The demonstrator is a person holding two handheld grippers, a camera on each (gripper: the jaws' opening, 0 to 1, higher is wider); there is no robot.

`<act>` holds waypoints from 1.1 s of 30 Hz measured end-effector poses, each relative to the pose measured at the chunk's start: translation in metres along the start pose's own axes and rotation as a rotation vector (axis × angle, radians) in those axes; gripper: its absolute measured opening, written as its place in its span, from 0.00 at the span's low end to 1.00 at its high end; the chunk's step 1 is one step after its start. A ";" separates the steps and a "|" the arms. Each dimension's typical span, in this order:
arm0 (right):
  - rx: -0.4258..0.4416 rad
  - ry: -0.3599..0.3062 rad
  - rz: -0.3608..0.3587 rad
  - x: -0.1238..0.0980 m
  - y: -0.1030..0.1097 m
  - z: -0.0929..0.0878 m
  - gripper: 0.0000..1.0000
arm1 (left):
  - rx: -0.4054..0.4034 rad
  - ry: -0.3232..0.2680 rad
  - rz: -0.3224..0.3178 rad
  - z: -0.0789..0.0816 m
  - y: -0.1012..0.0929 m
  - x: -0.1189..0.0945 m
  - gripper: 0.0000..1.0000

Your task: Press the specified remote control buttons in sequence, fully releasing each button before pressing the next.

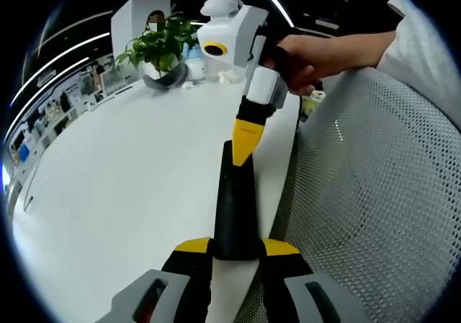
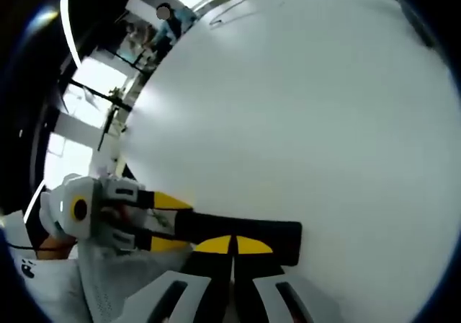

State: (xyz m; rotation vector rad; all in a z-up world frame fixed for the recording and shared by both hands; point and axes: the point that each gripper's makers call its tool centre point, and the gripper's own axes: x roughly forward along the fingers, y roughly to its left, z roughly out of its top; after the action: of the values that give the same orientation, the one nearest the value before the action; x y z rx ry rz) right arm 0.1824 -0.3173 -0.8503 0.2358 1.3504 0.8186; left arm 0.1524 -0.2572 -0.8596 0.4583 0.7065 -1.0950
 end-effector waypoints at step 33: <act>0.014 0.070 -0.059 -0.003 -0.008 -0.012 0.00 | -0.004 -0.006 0.001 0.000 0.000 0.001 0.25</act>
State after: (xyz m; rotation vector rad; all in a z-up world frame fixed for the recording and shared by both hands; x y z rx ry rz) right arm 0.1745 -0.3280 -0.8555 0.1786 1.4222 0.7743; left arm 0.1530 -0.2578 -0.8601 0.4514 0.7035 -1.0937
